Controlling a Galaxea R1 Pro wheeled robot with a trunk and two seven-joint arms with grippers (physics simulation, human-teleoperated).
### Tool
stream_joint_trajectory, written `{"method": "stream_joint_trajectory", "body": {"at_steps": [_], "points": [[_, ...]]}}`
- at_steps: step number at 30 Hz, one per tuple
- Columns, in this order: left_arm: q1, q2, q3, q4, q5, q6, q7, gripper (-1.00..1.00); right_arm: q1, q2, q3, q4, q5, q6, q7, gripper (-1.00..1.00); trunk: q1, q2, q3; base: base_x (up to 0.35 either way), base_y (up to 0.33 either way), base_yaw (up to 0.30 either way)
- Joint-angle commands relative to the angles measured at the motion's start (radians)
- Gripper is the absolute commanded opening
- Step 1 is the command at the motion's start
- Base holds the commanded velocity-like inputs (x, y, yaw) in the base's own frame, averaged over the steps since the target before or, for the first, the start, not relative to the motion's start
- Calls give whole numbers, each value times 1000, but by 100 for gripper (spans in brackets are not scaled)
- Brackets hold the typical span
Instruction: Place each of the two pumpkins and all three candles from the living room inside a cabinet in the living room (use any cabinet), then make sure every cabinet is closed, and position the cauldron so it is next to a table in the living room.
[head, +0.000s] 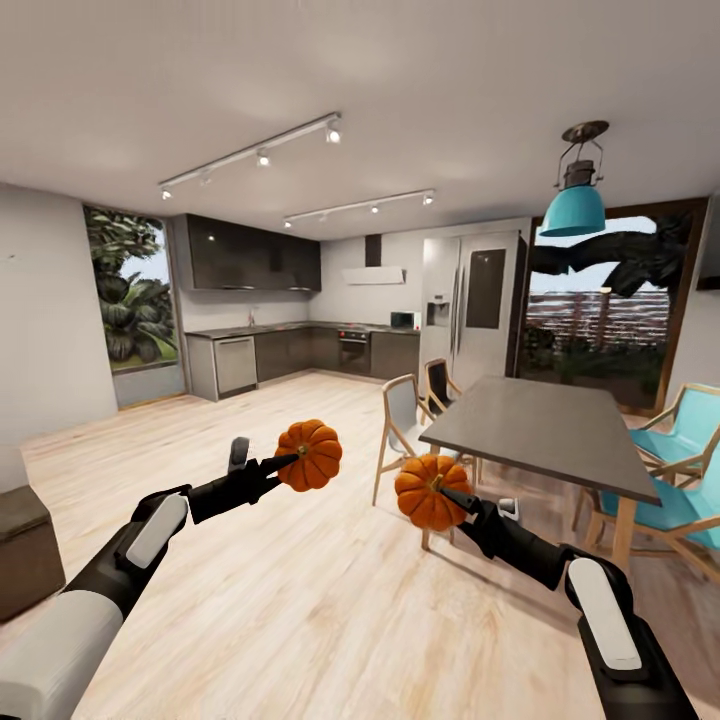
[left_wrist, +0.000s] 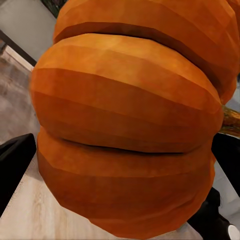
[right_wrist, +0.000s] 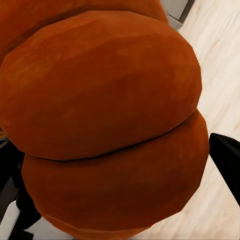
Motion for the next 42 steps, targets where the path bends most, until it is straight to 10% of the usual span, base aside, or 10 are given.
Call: {"method": "stream_joint_trajectory", "body": {"at_steps": [1, 42], "points": [[-1, 1, -2, 1, 8, 6, 1, -100, -1, 0, -2, 0, 6, 5, 8, -100, 0, -1, 0, 0, 0, 205], [-1, 1, -2, 0, 8, 5, 0, -100, -1, 3, 0, 0, 6, 5, 8, -100, 0, -1, 30, 0, 0, 204]]}}
